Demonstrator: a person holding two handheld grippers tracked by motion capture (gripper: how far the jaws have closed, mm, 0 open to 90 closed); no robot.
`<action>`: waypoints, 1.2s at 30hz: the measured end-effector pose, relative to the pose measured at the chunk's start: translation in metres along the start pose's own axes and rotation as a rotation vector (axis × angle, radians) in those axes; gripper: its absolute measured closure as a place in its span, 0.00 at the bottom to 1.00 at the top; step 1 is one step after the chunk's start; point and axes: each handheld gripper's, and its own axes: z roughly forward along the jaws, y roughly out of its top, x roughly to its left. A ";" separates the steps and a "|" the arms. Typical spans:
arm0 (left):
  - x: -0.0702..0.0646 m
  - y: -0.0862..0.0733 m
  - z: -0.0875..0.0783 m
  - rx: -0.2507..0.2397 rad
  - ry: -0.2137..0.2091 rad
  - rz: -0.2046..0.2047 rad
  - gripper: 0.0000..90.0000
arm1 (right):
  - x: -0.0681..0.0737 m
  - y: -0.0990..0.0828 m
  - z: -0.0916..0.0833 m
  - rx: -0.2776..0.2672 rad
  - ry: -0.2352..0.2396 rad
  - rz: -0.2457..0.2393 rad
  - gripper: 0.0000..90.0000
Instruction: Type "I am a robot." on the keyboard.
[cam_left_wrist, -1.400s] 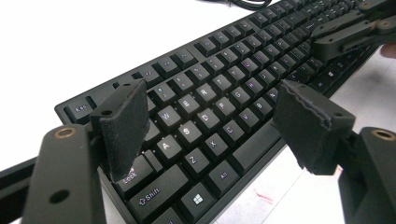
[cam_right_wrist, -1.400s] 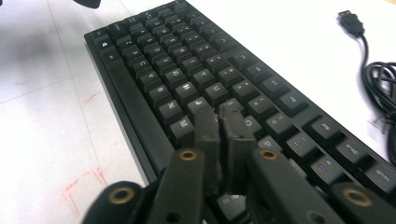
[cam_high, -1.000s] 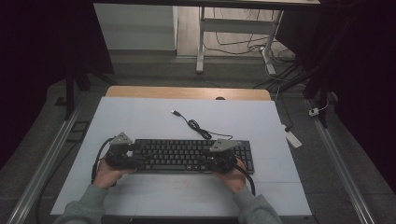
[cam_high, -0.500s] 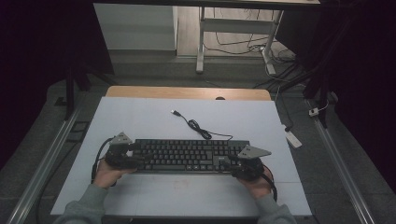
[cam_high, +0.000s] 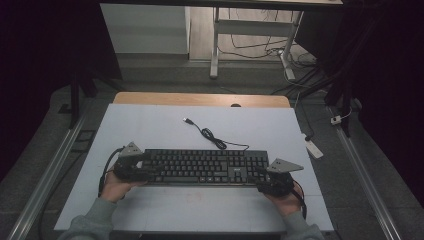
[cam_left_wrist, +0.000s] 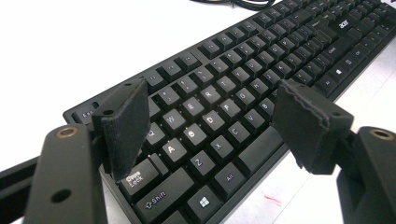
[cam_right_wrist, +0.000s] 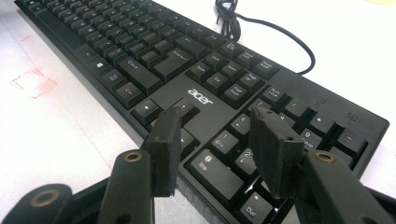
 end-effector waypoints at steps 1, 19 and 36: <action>0.000 0.000 0.000 0.000 0.000 0.002 0.31 | 0.000 0.000 0.000 0.005 0.001 -0.002 0.60; -0.015 0.000 0.007 0.024 -0.050 0.079 0.78 | 0.001 0.000 0.003 0.015 -0.008 -0.011 0.59; -0.034 -0.001 0.029 0.105 -0.116 0.152 0.99 | 0.000 -0.001 0.004 0.026 -0.009 -0.015 0.59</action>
